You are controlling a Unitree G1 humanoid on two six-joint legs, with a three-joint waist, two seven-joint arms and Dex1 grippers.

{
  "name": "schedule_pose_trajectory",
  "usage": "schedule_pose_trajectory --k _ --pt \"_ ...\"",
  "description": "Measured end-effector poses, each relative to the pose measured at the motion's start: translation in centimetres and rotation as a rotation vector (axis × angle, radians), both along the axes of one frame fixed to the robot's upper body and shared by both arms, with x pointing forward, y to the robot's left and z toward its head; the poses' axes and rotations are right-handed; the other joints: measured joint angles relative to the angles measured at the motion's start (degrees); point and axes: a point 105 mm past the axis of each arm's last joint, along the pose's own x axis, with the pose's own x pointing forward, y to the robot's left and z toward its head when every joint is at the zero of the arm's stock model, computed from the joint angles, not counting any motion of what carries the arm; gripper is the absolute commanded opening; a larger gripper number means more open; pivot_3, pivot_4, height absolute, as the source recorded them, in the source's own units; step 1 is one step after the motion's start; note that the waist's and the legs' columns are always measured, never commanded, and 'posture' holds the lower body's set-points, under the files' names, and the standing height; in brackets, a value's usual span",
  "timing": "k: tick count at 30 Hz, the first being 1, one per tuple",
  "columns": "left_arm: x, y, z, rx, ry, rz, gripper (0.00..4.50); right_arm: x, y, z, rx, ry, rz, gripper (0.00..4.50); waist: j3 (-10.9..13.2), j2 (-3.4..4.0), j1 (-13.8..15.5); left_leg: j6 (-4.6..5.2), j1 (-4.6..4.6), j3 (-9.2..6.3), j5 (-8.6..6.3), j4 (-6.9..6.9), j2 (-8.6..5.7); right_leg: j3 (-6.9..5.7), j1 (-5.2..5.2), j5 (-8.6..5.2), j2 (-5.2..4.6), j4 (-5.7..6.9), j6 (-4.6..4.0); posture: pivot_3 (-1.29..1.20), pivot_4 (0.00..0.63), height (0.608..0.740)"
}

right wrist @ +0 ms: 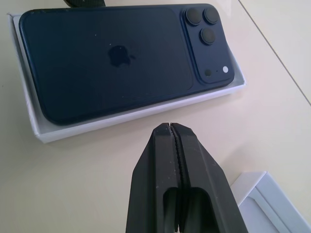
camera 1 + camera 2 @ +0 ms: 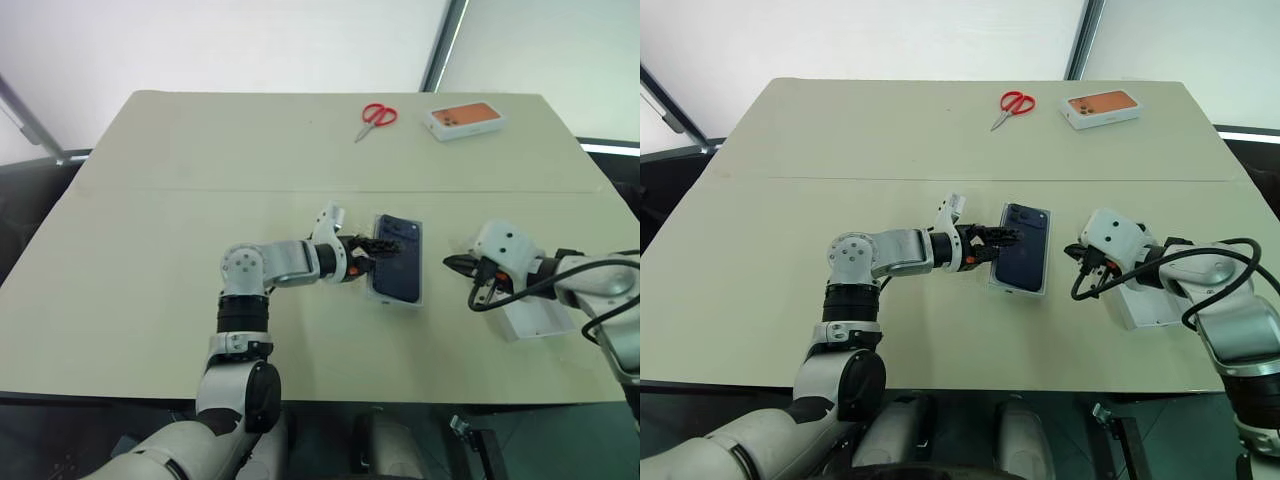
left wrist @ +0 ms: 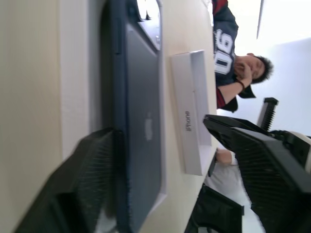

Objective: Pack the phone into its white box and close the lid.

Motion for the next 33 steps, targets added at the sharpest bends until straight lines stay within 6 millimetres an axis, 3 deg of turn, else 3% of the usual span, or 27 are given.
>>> schedule_pose_trajectory --k 5,11,16,19,23,26,33 --pt "-1.1 0.1 1.4 0.018 -0.096 -0.07 4.45 0.1 0.4 -0.2 -0.002 0.004 0.013 0.0 0.0 0.01 0.0 0.0 0.0 0.0 0.0 0.01 0.0 0.0 0.01 0.0 0.0 0.0 0.0 0.0 0.15 0.697" --pt "-1.5 5.0 3.8 0.157 -0.342 -0.076 4.45 0.4 0.3 0.0 0.002 -0.004 0.01 0.0 0.0 0.08 -0.4 -0.04 0.07 -0.01 0.02 -0.02 0.03 0.02 0.03 0.0 0.03 0.05 0.0 0.0 0.15 0.697" --pt "-1.4 6.3 3.8 0.239 -0.399 -0.073 4.45 0.7 0.5 0.5 0.0 -0.024 0.021 0.0 0.0 0.08 0.0 -0.03 0.06 -0.02 0.02 0.0 0.0 0.03 0.05 0.0 0.01 0.02 0.0 0.0 0.15 0.697" --pt "-1.0 7.2 3.0 0.325 -0.434 -0.048 3.6 0.8 0.5 0.3 -0.001 -0.017 0.017 0.0 0.0 0.08 -0.1 -0.03 0.06 -0.02 0.02 -0.01 0.01 0.03 0.04 0.0 0.01 0.02 0.0 0.0 0.15 0.697" --pt "0.0 8.8 -0.4 0.589 -0.53 -0.041 1.47 1.0 0.0 -0.3 -0.028 -0.007 -0.007 0.0 -0.1 0.11 -0.3 -0.03 0.1 0.01 0.02 -0.06 0.02 0.06 0.05 0.0 0.03 0.03 -0.01 0.0 0.15 0.697" --pt "0.0 7.7 -2.1 0.68 -0.652 -0.129 0.05 1.2 -0.5 -0.9 -0.062 0.006 -0.027 0.0 0.0 0.12 0.0 -0.02 0.05 0.01 0.01 -0.05 0.01 0.08 0.04 0.0 0.01 -0.02 -0.02 0.0 0.15 0.697" --pt "-0.7 5.2 -3.6 0.692 -0.824 -0.311 0.05 1.1 -0.5 -1.6 -0.133 0.017 -0.009 0.0 0.0 0.13 -0.1 0.04 0.04 -0.01 -0.01 -0.04 0.02 0.06 0.04 -0.01 0.02 -0.03 -0.02 0.0 0.15 0.697"
